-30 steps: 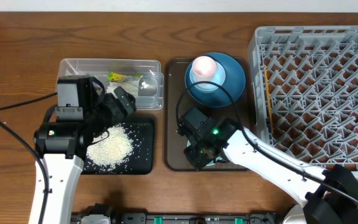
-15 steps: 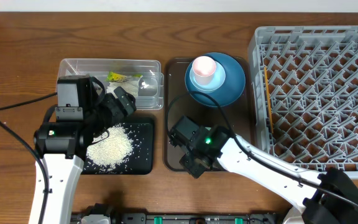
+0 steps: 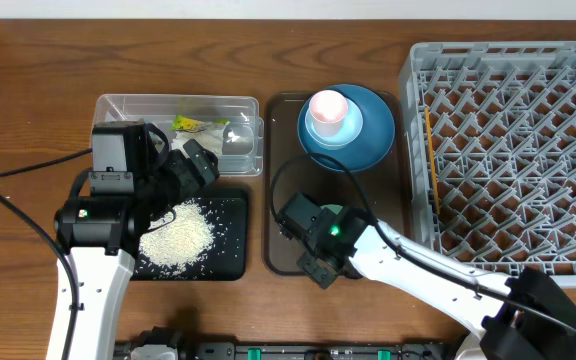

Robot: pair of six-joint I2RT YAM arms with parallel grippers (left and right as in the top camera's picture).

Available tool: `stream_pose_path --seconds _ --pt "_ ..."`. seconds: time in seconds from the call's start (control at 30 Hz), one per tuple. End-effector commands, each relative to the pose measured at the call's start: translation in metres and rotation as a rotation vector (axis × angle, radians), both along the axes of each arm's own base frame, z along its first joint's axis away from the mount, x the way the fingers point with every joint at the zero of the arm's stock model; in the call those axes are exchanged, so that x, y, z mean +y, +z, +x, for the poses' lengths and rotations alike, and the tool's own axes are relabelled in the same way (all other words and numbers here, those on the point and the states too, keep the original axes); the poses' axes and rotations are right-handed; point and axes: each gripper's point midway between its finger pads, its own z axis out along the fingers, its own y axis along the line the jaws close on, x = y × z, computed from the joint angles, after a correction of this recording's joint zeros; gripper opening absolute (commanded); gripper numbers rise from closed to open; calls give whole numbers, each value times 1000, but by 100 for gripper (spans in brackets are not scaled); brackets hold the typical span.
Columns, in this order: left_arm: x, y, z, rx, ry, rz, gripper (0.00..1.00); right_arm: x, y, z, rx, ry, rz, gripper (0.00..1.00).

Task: Sort waste into correct bins and load items into the dishwasher rack
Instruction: 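Lower the right gripper and grasp the rim of the mint-green bowl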

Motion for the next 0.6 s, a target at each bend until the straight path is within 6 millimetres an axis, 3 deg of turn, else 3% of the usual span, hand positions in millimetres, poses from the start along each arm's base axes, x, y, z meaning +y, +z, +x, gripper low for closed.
stream_pose_path --seconds 0.0,0.57 --pt "2 3 2 -11 -3 13 96 -2 -5 -3 -5 21 -26 27" --pt "2 3 2 -11 -3 13 96 -12 -9 -4 -9 20 -68 27"
